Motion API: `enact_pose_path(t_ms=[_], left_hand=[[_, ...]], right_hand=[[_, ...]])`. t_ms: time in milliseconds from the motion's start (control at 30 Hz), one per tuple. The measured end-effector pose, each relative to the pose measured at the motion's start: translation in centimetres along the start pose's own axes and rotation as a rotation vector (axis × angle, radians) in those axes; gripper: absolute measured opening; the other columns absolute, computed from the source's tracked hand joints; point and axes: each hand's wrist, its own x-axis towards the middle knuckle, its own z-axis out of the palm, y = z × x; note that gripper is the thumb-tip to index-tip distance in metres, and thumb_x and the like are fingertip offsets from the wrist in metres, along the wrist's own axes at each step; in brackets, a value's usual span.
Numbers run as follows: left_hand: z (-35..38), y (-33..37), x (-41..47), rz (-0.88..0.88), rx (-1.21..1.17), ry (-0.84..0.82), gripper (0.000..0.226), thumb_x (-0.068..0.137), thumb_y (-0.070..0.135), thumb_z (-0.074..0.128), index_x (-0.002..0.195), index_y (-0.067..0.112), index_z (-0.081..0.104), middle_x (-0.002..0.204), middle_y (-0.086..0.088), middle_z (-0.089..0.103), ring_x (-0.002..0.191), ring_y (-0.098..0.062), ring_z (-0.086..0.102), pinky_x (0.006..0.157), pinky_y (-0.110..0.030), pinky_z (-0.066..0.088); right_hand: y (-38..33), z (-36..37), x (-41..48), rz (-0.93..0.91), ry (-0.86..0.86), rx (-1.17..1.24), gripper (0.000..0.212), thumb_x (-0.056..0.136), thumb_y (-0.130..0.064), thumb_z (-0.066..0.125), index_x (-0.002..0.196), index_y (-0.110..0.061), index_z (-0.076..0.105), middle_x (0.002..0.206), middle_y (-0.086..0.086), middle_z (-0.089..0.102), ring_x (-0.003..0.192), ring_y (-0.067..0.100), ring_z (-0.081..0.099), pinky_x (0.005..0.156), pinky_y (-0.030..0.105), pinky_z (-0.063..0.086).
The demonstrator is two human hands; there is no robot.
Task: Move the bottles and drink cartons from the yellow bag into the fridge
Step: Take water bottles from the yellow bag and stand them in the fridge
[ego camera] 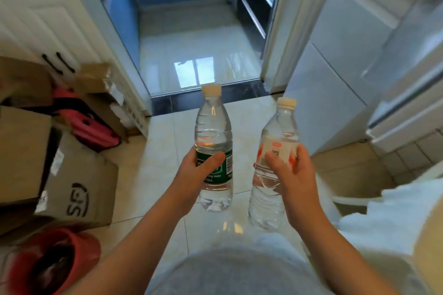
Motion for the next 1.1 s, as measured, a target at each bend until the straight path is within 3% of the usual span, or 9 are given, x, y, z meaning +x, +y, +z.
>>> enact_pose_path(t_ms=[100, 233, 333, 400, 533, 667, 800, 933, 1100], left_hand=[[-2.5, 1.5, 2.3, -0.001, -0.024, 0.042, 0.051, 0.072, 0.044, 0.077, 0.117, 0.026, 0.058, 0.113, -0.009, 0.072, 0.107, -0.031, 0.067, 0.1, -0.056, 0.049], [-4.6, 3.7, 6.6, 0.026, -0.023, 0.082, 0.054, 0.069, 0.044, 0.073, 0.118, 0.028, 0.058, 0.113, -0.008, 0.072, 0.107, -0.031, 0.068, 0.1, -0.055, 0.05], [-5.6, 5.7, 11.1, 0.047, -0.028, 0.1, 0.058, 0.063, 0.046, 0.077, 0.116, 0.03, 0.059, 0.112, -0.008, 0.072, 0.107, -0.031, 0.067, 0.099, -0.055, 0.05], [-5.9, 7.5, 14.4, 0.053, -0.035, 0.109, 0.052, 0.066, 0.042, 0.075, 0.115, 0.034, 0.058, 0.115, -0.007, 0.071, 0.11, -0.031, 0.066, 0.101, -0.055, 0.048], [-6.1, 11.3, 20.9, 0.067, -0.047, 0.141, 0.055, 0.062, 0.045, 0.079, 0.113, 0.041, 0.058, 0.117, -0.003, 0.07, 0.112, -0.029, 0.065, 0.101, -0.055, 0.048], [-5.7, 14.8, 27.1, 0.088, -0.048, 0.154, 0.066, 0.052, 0.055, 0.079, 0.114, 0.039, 0.059, 0.112, 0.001, 0.072, 0.109, -0.026, 0.067, 0.095, -0.047, 0.053], [-4.6, 17.4, 33.3, 0.075, -0.029, 0.072, 0.075, 0.056, 0.054, 0.079, 0.124, 0.029, 0.057, 0.117, -0.009, 0.07, 0.109, -0.031, 0.067, 0.098, -0.055, 0.051], [-2.0, 20.2, 40.0, 0.065, 0.015, -0.054, 0.089, 0.048, 0.06, 0.086, 0.125, 0.025, 0.058, 0.117, -0.009, 0.07, 0.111, -0.033, 0.065, 0.099, -0.055, 0.049], [2.6, 23.4, 49.3, 0.014, 0.087, -0.269, 0.064, 0.057, 0.052, 0.081, 0.114, 0.032, 0.062, 0.109, -0.002, 0.073, 0.108, -0.028, 0.067, 0.096, -0.05, 0.051]], right_hand=[[-0.7, 3.3, 3.3, -0.022, -0.031, -0.031, 0.07, 0.061, -0.058, 0.071, 0.122, -0.027, 0.054, 0.111, 0.001, 0.069, 0.096, 0.021, 0.071, 0.084, 0.048, 0.059], [-1.4, 6.7, 8.8, -0.046, -0.06, -0.077, 0.076, 0.061, -0.059, 0.071, 0.126, -0.027, 0.05, 0.116, 0.002, 0.066, 0.101, 0.021, 0.069, 0.086, 0.046, 0.059], [-2.1, 9.0, 13.8, -0.083, -0.086, -0.104, 0.067, 0.071, -0.049, 0.079, 0.126, -0.026, 0.048, 0.117, -0.002, 0.064, 0.099, 0.011, 0.067, 0.081, 0.028, 0.06], [-3.0, 10.6, 17.5, -0.12, -0.101, -0.118, 0.061, 0.075, -0.047, 0.074, 0.127, -0.028, 0.046, 0.116, -0.008, 0.06, 0.097, 0.002, 0.064, 0.073, 0.013, 0.055], [-5.7, 13.2, 24.9, -0.159, -0.147, -0.119, 0.067, 0.069, -0.053, 0.063, 0.128, -0.027, 0.044, 0.116, -0.012, 0.058, 0.099, -0.001, 0.062, 0.072, 0.006, 0.05], [-8.4, 14.6, 31.7, -0.202, -0.156, -0.098, 0.06, 0.072, -0.051, 0.062, 0.125, -0.03, 0.042, 0.113, -0.02, 0.055, 0.094, -0.019, 0.056, 0.068, 0.0, 0.044], [-10.0, 14.5, 37.1, -0.21, -0.07, -0.094, 0.068, 0.071, -0.054, 0.062, 0.13, -0.026, 0.045, 0.118, -0.013, 0.059, 0.098, -0.011, 0.059, 0.07, 0.003, 0.047], [-10.7, 13.1, 42.1, -0.213, 0.079, -0.086, 0.05, 0.081, -0.041, 0.068, 0.124, -0.027, 0.048, 0.112, -0.012, 0.062, 0.096, -0.004, 0.063, 0.071, 0.007, 0.049], [-11.9, 10.6, 48.2, -0.198, 0.315, -0.107, 0.047, 0.085, -0.04, 0.067, 0.127, -0.028, 0.047, 0.112, -0.017, 0.061, 0.097, -0.006, 0.062, 0.076, 0.007, 0.051]])
